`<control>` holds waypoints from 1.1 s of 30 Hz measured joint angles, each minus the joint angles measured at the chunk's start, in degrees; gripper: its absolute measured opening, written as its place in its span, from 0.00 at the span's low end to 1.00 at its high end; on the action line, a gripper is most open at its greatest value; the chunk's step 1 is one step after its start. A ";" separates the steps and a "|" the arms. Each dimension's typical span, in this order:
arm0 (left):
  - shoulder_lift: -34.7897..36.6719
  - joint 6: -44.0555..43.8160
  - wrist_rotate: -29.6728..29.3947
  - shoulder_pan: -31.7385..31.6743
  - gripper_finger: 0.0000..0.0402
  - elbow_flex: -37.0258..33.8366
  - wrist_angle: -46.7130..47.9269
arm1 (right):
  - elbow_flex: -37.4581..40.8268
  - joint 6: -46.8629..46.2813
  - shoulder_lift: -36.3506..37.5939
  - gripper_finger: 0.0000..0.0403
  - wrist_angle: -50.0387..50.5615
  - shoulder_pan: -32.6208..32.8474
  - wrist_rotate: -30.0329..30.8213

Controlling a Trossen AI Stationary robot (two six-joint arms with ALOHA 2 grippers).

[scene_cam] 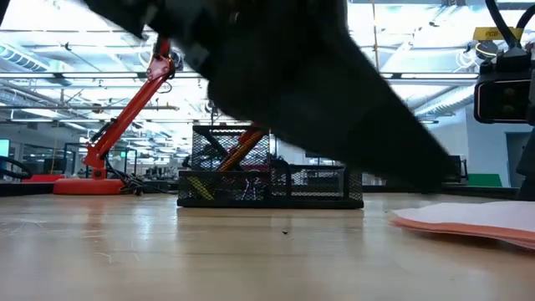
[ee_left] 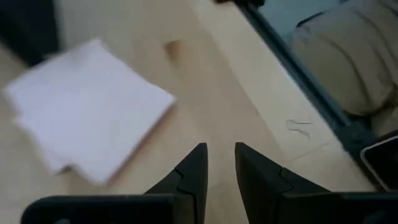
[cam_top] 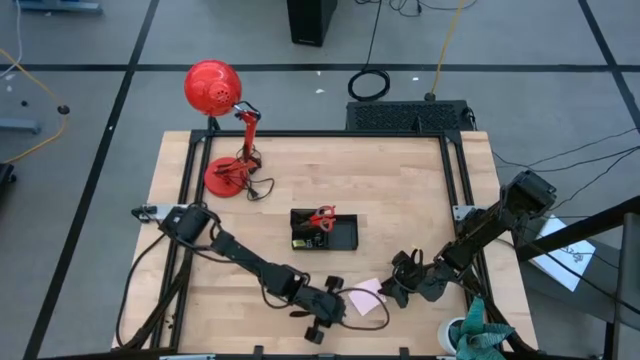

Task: Pick and place office supplies into organizer
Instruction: Put the sticky note into the desk organizer

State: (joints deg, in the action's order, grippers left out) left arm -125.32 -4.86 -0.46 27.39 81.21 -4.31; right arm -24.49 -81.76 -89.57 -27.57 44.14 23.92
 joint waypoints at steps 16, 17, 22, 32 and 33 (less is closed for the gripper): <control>-2.99 0.06 2.33 -3.72 0.22 -0.02 -6.18 | 0.07 0.15 -0.03 0.41 0.04 -0.20 1.51; -3.20 -0.22 2.16 -3.89 0.22 0.00 -5.95 | 0.07 0.15 -0.03 0.41 0.02 -0.20 1.51; -5.16 -1.60 2.22 -4.02 0.22 0.20 -6.95 | 0.07 0.35 -0.03 0.41 0.65 -0.17 1.32; -6.62 -2.80 3.03 -4.02 0.22 0.31 -10.46 | 0.07 -0.10 -0.01 0.41 0.78 -0.20 -0.20; -6.62 -2.71 3.03 -4.02 0.22 0.31 -10.48 | 0.07 -0.07 -0.02 0.41 0.70 -0.20 -0.24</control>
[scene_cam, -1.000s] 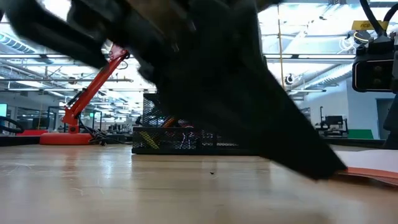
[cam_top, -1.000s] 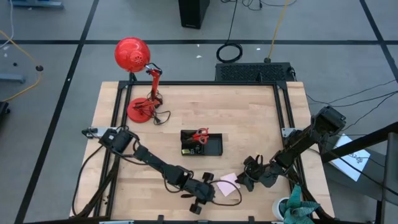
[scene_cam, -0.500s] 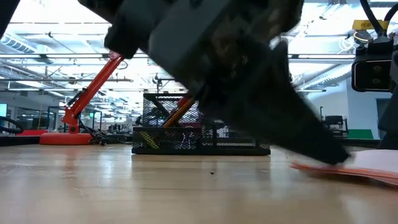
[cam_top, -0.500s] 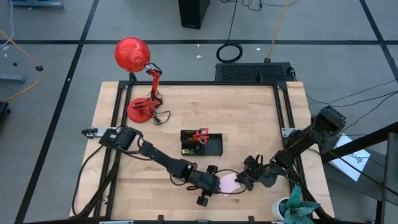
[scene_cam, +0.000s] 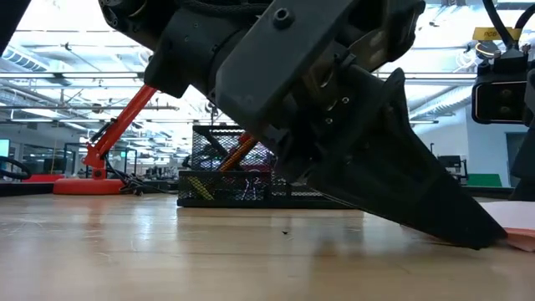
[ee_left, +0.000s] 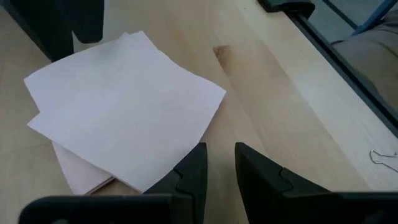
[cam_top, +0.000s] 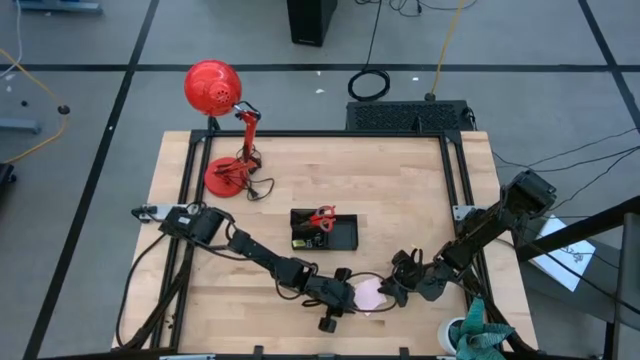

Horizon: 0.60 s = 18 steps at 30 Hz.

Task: Pick and place office supplies into organizer
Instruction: Put the sticky note into the desk organizer

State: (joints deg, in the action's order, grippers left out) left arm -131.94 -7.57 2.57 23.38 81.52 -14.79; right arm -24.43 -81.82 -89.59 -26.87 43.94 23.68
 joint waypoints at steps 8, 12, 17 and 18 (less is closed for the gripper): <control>-0.11 1.46 -0.04 -0.90 0.22 0.44 -0.04 | 0.00 1.49 -0.01 0.41 -0.34 0.01 -0.66; -0.13 1.57 -0.69 -1.68 0.22 0.44 -0.26 | 0.00 2.18 -0.01 0.41 -0.37 0.02 -0.83; -0.13 1.64 -1.38 -2.30 0.22 0.44 -0.33 | 0.00 3.13 -0.03 0.41 -0.37 0.02 -0.83; -0.13 1.62 -1.39 -2.34 0.22 0.44 -0.33 | 0.00 3.34 -0.03 0.41 -0.37 0.02 -0.78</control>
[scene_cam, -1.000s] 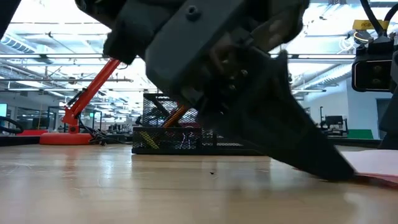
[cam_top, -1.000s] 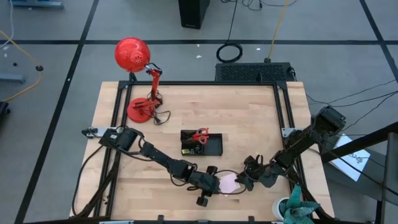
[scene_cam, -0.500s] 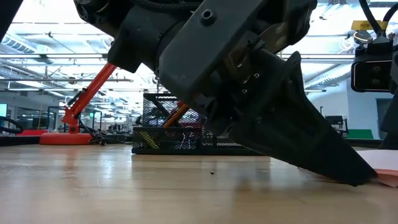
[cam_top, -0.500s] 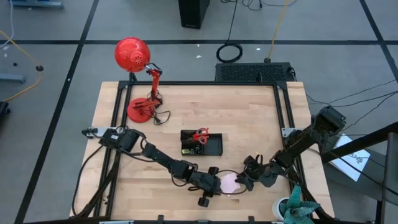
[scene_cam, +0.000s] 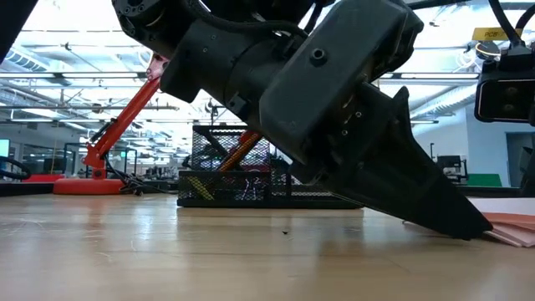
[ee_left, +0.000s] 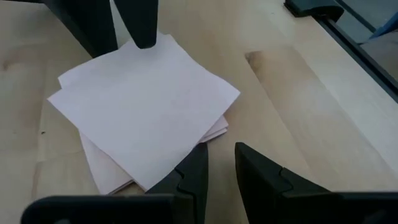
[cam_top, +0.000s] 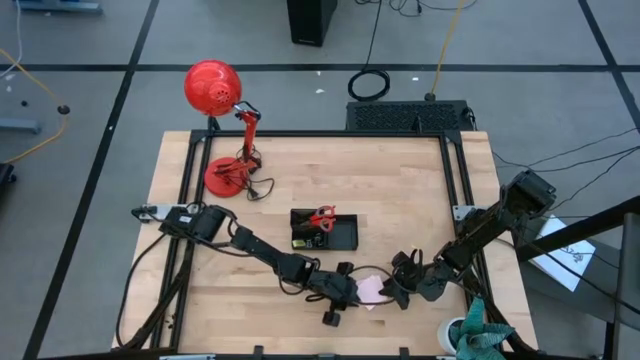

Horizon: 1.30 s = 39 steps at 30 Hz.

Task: Pick and place office supplies into organizer
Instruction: Put the sticky note into the desk organizer

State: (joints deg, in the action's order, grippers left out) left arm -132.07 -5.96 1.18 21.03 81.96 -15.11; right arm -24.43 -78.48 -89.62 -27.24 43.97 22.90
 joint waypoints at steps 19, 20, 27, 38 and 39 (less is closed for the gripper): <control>-0.07 -0.02 -1.43 -0.41 0.22 0.02 -0.85 | 0.04 2.96 -0.04 0.25 0.50 -0.15 0.82; -0.07 -0.04 -1.43 -0.40 0.22 0.02 -0.87 | 0.04 3.16 -0.04 0.20 0.49 -0.15 0.82; -0.07 -0.20 -2.21 -0.27 0.22 0.02 -0.92 | 0.07 5.27 -0.04 0.03 0.60 -0.15 0.87; 3.98 3.08 1.86 5.02 0.22 0.07 8.90 | 0.13 14.54 -0.11 0.01 -9.45 -0.13 1.05; 4.61 3.10 1.70 5.88 0.22 0.10 10.98 | 0.11 15.23 -0.09 0.01 -9.96 -0.14 1.29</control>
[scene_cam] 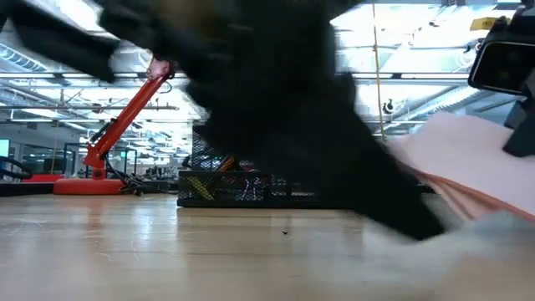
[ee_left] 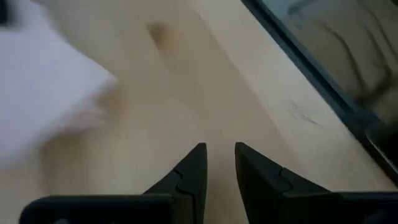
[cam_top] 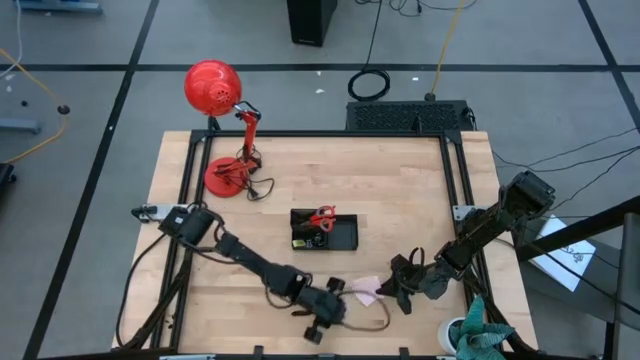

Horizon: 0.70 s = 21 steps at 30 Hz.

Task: Pick and place office supplies into organizer
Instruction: Put the sticky note into the desk organizer

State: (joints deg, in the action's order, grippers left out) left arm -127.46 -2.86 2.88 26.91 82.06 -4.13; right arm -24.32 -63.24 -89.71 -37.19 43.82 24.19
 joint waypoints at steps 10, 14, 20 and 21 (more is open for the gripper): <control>2.71 0.83 -11.23 5.65 0.22 -0.02 9.23 | -0.02 2.74 0.37 0.02 -3.23 -3.78 6.08; 2.71 1.30 -11.96 5.80 0.22 -0.02 9.14 | -0.04 7.38 0.37 0.02 -8.42 -7.57 5.97; 2.71 1.23 -11.96 5.58 0.22 -0.02 9.19 | -0.07 14.51 2.71 0.01 -12.92 -14.65 1.44; 2.71 1.23 -11.96 5.60 0.22 -0.02 9.21 | -0.10 14.86 3.75 0.01 -11.14 -15.73 1.22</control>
State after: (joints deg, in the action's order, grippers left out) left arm -124.75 -1.63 -9.08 32.51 82.04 5.08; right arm -24.42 -48.38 -85.97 -48.33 28.09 25.40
